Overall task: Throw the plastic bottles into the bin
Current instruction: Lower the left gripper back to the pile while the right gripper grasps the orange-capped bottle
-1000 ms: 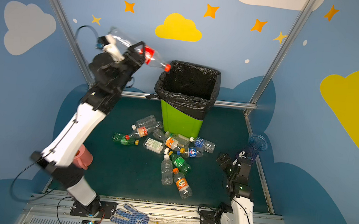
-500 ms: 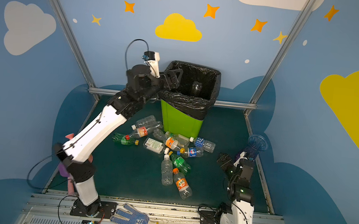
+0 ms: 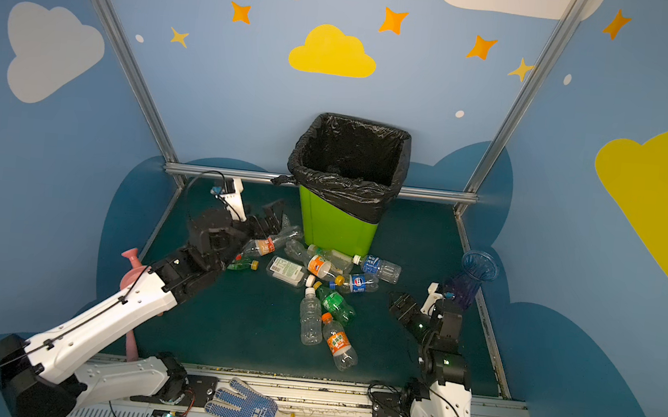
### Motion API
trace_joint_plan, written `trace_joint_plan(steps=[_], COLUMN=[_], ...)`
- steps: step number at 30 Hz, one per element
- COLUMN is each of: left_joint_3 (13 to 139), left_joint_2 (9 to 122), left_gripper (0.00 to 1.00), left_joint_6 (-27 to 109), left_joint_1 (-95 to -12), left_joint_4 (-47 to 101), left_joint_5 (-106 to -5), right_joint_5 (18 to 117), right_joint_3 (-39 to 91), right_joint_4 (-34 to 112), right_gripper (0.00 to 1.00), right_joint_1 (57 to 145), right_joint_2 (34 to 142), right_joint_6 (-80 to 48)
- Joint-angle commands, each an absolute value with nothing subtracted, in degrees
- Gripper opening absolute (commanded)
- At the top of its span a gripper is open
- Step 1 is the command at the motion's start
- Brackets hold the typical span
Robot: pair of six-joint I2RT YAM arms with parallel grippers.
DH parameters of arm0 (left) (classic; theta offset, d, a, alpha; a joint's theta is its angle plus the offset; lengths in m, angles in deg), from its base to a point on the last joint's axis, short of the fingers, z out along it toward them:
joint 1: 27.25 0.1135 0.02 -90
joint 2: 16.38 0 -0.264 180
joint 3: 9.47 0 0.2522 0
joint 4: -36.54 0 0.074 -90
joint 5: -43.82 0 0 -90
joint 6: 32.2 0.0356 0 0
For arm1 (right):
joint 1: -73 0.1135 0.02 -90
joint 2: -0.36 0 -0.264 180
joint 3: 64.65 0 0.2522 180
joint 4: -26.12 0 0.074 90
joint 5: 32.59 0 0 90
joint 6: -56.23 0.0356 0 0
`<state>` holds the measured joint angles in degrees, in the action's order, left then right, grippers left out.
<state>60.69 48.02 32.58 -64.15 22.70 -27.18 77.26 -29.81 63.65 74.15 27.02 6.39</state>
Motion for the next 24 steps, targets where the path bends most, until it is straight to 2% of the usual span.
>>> trace_joint_plan(steps=[1, 10, 19, 24], left_joint_3=[55.6, 49.3, 49.6, 49.0], left_joint_2=[44.6, 45.1, 47.2, 47.0], left_gripper=[1.0, 1.0, 1.0, 1.0], left_joint_6=[24.9, 18.9, 16.3, 15.7], left_joint_1=[-64.1, -64.1, -63.9, -63.7], left_joint_4=[18.9, 15.5, 14.4, 14.4], left_joint_5=[-25.8, -23.9, -24.2, -23.9], right_joint_5=[74.7, 65.7, 55.3, 53.7], right_joint_3=[-32.4, -36.3, -32.4, -29.7], right_joint_4=[68.1, 66.7, 61.4, 60.8], right_gripper=[0.9, 0.87, 0.87, 0.87], right_joint_1=[80.2, 100.4, 120.8, 126.4], right_joint_2=[23.7, 23.2, 38.0, 45.7], right_joint_6=[9.3, 14.9, 14.7, 13.1])
